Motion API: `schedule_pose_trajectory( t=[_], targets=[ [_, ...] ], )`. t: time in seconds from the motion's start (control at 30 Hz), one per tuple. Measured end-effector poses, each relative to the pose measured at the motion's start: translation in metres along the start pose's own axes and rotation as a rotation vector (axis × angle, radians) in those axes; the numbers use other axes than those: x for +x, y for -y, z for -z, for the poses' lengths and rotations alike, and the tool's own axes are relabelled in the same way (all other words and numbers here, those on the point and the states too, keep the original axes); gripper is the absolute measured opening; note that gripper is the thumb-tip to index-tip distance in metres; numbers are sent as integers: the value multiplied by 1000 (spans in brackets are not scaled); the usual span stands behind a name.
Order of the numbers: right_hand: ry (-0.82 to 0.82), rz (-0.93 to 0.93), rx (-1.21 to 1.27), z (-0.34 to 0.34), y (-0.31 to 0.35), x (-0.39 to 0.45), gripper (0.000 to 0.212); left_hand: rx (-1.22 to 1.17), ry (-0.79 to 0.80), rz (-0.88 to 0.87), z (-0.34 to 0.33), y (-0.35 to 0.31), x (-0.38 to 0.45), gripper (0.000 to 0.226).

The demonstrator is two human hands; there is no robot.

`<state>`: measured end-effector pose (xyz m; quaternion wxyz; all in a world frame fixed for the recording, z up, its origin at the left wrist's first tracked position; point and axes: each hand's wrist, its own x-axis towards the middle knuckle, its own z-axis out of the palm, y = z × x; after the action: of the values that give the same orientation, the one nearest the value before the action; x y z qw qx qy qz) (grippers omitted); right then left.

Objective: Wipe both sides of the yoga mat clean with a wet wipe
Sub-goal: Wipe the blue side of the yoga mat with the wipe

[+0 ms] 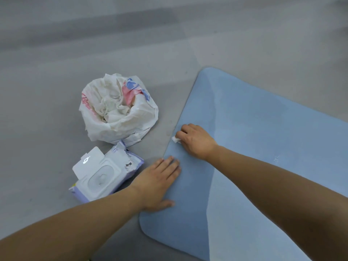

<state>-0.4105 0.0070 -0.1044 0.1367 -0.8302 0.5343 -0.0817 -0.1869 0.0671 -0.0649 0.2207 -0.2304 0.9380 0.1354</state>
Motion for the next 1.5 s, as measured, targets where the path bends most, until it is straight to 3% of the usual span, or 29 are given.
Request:
schedule_pose_trajectory(
  t=[0.13,0.4,0.63,0.7,0.8,0.97,1.07,1.17,1.3,1.37,1.5],
  targets=[
    [-25,4,-24,-1,-1,-3,5,-42,68,78,-10,-15,1,126],
    [-127,-82,61,-19,8,-13,8,-4,106,182,-7,-29,11,139],
    [-63,127,13,-20,-9,-8,13,26,160,241,-3,-34,21,148],
    [-63,82,-17,-9,-30,5,15,32,178,259,-2,-36,24,150],
    [-106,-68,-42,8,-62,24,15,26,213,264,3,-36,26,147],
    [-161,-150,-35,9,-53,23,16,57,164,206,17,-29,30,117],
    [-163,-45,39,-4,-27,3,7,33,142,199,19,-26,30,115],
    [-120,77,64,-14,-9,-14,8,29,121,220,19,-28,31,127],
    [-94,232,45,-15,-17,-13,16,-4,144,240,20,-27,38,138],
    [-62,269,-2,-7,-34,-2,9,-6,178,231,20,-24,40,142],
    [-135,-13,-58,14,-96,33,19,-1,177,218,17,-20,43,147]
  ],
)
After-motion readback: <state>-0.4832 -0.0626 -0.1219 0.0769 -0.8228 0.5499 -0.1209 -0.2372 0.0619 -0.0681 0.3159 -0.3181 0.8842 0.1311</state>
